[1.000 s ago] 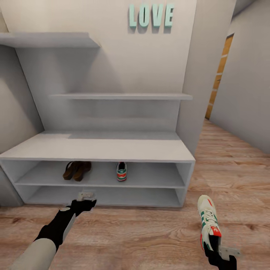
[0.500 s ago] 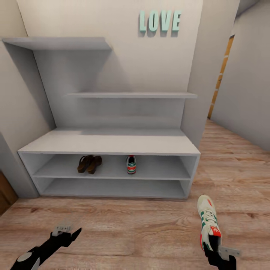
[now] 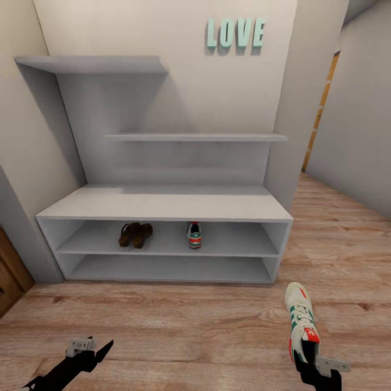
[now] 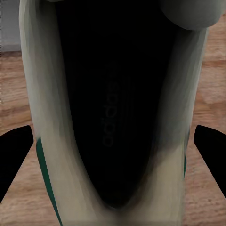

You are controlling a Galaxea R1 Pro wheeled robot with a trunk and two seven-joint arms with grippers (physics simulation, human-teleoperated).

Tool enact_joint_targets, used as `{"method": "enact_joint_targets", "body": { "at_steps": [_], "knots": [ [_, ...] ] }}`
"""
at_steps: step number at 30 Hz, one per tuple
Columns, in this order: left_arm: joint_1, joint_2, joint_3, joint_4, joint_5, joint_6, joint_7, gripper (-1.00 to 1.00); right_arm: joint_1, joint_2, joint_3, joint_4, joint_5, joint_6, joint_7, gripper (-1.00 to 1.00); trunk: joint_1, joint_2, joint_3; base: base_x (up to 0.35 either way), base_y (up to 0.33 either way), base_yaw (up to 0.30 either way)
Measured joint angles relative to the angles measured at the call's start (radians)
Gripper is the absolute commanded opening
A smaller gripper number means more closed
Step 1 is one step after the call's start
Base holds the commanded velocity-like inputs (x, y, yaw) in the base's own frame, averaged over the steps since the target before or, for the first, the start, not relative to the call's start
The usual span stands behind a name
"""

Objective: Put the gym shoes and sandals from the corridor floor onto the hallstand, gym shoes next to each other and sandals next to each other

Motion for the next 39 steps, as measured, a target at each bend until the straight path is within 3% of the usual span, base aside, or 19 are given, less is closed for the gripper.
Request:
{"method": "enact_joint_targets", "body": {
  "at_steps": [7,27,39],
  "knots": [
    [0.0,-0.001,0.002,-0.001,0.001,-0.002,-0.003,1.0,0.0,0.001,-0.002,0.001,-0.001,-0.001,-0.001,-1.0,0.0,0.0,0.0,0.088,0.131,0.0],
    [0.0,0.0,0.001,-0.001,0.001,0.003,-0.003,1.0,0.0,0.004,0.001,0.003,0.0,-0.001,-0.001,-1.0,0.0,0.0,0.0,0.027,0.287,0.0],
    [0.0,-0.003,0.001,-0.001,0.0,-0.005,-0.001,1.0,0.0,0.007,0.002,0.001,0.002,0.002,0.0,-1.0,0.0,0.0,0.0,0.0,0.05,0.0]
  ]
}}
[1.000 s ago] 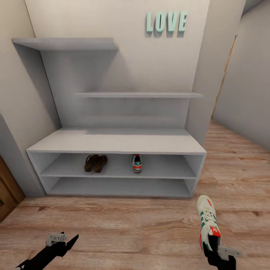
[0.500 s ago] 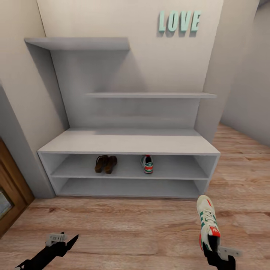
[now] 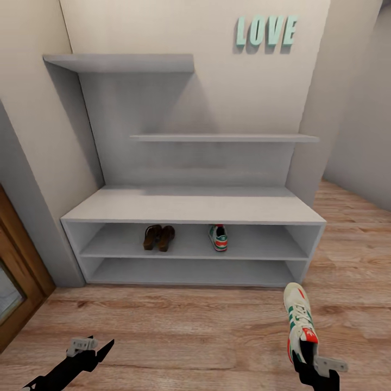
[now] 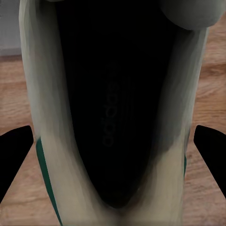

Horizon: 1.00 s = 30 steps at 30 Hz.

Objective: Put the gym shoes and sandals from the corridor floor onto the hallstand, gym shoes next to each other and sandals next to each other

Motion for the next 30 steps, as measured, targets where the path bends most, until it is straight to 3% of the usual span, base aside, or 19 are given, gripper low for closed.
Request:
{"method": "enact_joint_targets", "body": {
  "at_steps": [6,10,14,15,23,30],
  "knots": [
    [0.0,-0.001,-0.008,-0.001,-0.001,-0.004,-0.001,1.0,0.0,0.003,0.005,-0.004,0.005,0.023,0.001,-1.0,0.0,0.0,0.0,0.0,0.003,0.0],
    [0.0,-0.003,-0.012,0.0,-0.003,-0.016,-0.001,1.0,0.0,0.005,0.012,-0.034,0.015,0.117,0.001,-1.0,0.0,0.0,0.0,0.0,0.0,0.0],
    [0.0,-0.003,-0.014,0.0,-0.007,-0.023,-0.004,1.0,-0.002,0.005,0.016,-0.138,0.03,0.307,0.0,-1.0,0.0,0.0,0.0,0.0,0.0,0.0],
    [0.0,-0.004,-0.014,0.0,-0.008,-0.025,-0.008,1.0,-0.003,0.006,0.018,-0.197,0.034,0.397,0.0,-1.0,0.0,0.0,0.0,0.0,0.0,0.0],
    [0.0,-0.003,-0.016,0.001,-0.01,-0.025,-0.057,1.0,-0.006,0.019,0.018,-0.517,0.039,0.784,0.0,-1.0,0.0,0.0,0.0,0.0,0.0,0.0],
    [0.0,-0.004,-0.017,0.008,-0.012,-0.024,-0.074,1.0,-0.025,0.06,0.026,-0.703,0.06,0.969,-0.038,-1.0,0.0,0.0,0.0,0.0,0.0,0.0]
  ]
}}
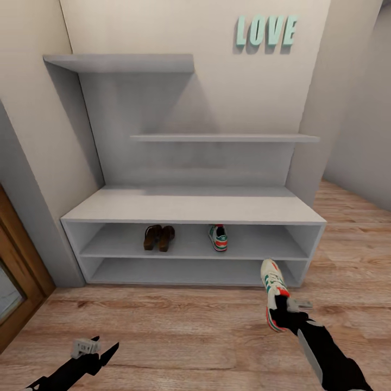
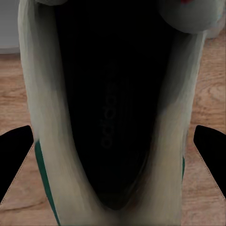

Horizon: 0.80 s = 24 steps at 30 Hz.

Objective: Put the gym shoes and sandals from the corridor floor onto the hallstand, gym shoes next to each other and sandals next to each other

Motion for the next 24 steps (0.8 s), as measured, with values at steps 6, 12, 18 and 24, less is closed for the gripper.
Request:
{"method": "enact_joint_targets", "body": {
  "at_steps": [6,12,18,24],
  "knots": [
    [0.0,-0.001,0.001,0.004,0.0,0.0,-0.002,1.0,-0.075,0.048,0.052,-0.038,0.037,0.087,-0.053,-1.0,0.0,0.0,0.0,0.0,0.0,0.0],
    [0.0,-0.002,0.002,0.004,0.002,0.0,-0.002,1.0,-0.104,0.074,0.07,-0.045,0.048,0.106,-0.061,-1.0,0.0,0.0,0.0,0.044,-0.02,0.0],
    [0.0,-0.014,0.003,-0.002,0.002,-0.001,-0.003,1.0,-0.105,0.075,0.066,-0.048,0.048,0.108,-0.061,-1.0,0.0,0.0,-0.001,0.109,-0.07,0.037],
    [0.0,-0.014,0.003,-0.003,0.002,-0.001,-0.002,1.0,-0.105,0.075,0.064,-0.049,0.048,0.106,-0.062,-1.0,0.0,0.0,-0.007,0.065,-0.03,0.096]
  ]
}}
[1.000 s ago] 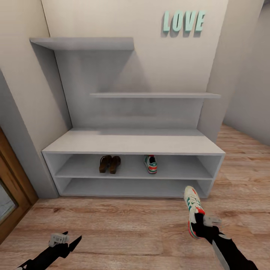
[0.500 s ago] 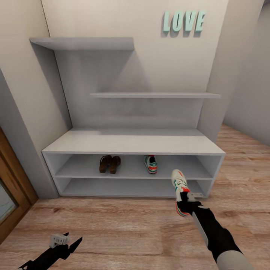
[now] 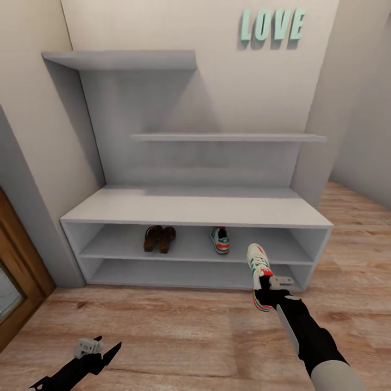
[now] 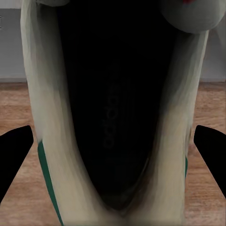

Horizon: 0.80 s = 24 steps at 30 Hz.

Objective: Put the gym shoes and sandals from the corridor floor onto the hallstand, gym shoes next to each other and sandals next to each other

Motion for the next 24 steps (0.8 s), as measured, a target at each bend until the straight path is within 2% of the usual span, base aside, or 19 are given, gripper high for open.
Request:
{"method": "enact_joint_targets", "body": {
  "at_steps": [8,24],
  "knots": [
    [0.0,-0.006,0.0,0.002,-0.001,0.0,0.001,1.0,0.0,0.0,0.007,0.001,0.002,-0.001,0.0,-1.0,0.0,0.0,-0.001,0.048,-0.024,0.007],
    [0.0,-0.006,0.0,0.002,-0.001,0.0,0.001,1.0,0.0,-0.002,0.0,0.001,0.001,-0.002,0.001,-1.0,0.0,0.0,-0.001,0.161,0.0,0.0]
  ]
}}
